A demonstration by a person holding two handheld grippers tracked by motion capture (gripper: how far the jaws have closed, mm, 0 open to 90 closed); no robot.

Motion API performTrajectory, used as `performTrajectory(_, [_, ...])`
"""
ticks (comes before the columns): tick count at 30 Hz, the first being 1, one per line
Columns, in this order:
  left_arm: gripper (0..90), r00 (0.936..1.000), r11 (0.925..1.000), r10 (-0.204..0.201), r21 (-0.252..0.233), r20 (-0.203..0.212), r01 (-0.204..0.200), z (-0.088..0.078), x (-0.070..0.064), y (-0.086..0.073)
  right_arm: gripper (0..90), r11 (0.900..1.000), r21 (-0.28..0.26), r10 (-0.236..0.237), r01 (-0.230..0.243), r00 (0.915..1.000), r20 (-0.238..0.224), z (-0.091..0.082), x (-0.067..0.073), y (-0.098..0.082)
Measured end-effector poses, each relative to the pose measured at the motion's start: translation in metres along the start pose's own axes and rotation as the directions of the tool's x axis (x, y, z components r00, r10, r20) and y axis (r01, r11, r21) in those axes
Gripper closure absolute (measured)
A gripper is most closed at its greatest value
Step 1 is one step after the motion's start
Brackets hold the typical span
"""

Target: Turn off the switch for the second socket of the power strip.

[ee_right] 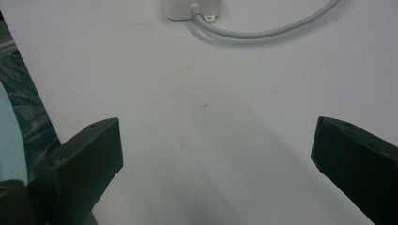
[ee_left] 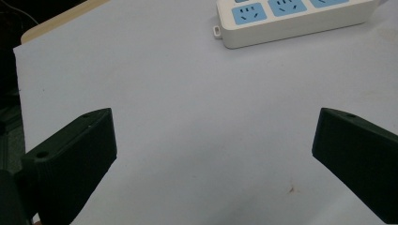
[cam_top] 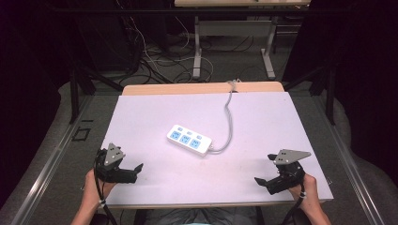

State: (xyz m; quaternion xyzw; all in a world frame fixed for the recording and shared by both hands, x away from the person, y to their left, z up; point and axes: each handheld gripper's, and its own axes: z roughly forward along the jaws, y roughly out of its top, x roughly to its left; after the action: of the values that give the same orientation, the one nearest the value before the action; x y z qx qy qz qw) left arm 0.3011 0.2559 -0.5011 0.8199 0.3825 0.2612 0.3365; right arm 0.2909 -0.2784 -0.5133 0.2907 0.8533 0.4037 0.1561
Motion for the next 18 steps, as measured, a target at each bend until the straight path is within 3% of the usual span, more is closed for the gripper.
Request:
performTrajectory(6, [0.1,0.9999,1.0,-0.009,0.002,-0.01,0.009,-0.001,0.003,0.006,2.0,1.0,0.0,-0.005,0.005,1.0,0.0,0.0,0.0,0.0])
performTrajectory(7, [0.2,0.9999,1.0,0.006,0.004,-0.015,-0.005,-0.001,0.005,0.007,2.0,1.0,0.002,-0.008,0.008,1.0,-0.002,0.0,-0.001,0.0])
performTrajectory(15, [0.2,1.0,0.9999,-0.003,0.01,-0.009,0.003,0.004,0.006,0.014,2.1,1.0,0.011,0.007,-0.007,1.0,-0.001,0.001,0.0,0.0])
performTrajectory(18, [0.2,0.9998,0.9999,0.011,0.007,-0.014,-0.011,0.008,0.009,0.019,2.2,1.0,0.011,0.007,-0.007,1.0,-0.001,0.001,0.0,0.0])
